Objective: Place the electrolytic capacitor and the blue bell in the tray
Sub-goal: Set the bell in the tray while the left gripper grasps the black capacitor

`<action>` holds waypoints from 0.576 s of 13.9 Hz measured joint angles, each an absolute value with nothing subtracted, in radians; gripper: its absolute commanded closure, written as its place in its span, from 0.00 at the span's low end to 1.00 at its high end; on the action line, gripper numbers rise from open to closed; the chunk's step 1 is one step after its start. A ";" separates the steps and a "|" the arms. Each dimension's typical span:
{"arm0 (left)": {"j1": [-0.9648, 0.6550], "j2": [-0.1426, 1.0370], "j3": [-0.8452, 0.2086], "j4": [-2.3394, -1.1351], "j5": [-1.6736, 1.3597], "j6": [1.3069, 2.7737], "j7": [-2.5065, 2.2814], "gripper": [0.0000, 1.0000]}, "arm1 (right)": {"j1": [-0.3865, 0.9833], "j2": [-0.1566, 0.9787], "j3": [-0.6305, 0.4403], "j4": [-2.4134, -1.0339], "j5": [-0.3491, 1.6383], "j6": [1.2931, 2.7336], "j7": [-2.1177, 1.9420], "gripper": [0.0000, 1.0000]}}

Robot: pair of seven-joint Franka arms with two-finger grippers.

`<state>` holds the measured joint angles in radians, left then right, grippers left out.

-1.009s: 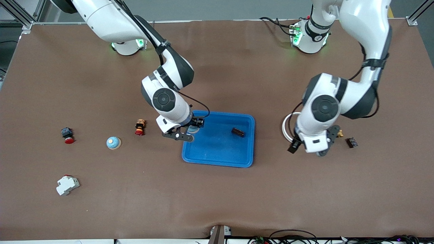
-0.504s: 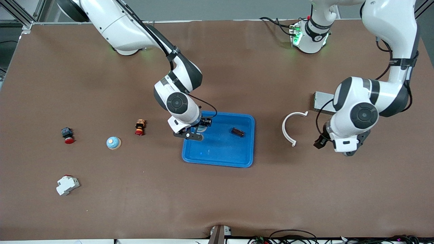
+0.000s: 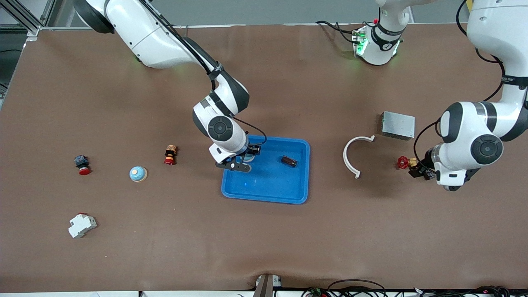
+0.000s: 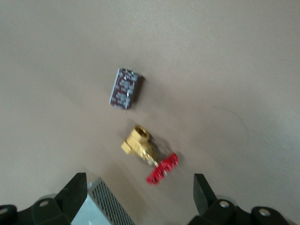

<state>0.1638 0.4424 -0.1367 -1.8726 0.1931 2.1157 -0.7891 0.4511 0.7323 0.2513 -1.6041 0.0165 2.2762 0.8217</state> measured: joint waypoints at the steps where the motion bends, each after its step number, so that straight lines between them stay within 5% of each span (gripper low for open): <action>1: 0.181 0.459 -0.137 -1.878 0.193 2.149 -0.765 0.00 | 0.451 0.736 0.251 -1.604 0.016 2.283 0.822 0.95; 8: 0.264 0.533 -0.137 -1.896 0.206 2.289 -0.617 0.07 | 0.451 0.754 0.250 -1.604 0.016 2.313 0.822 0.93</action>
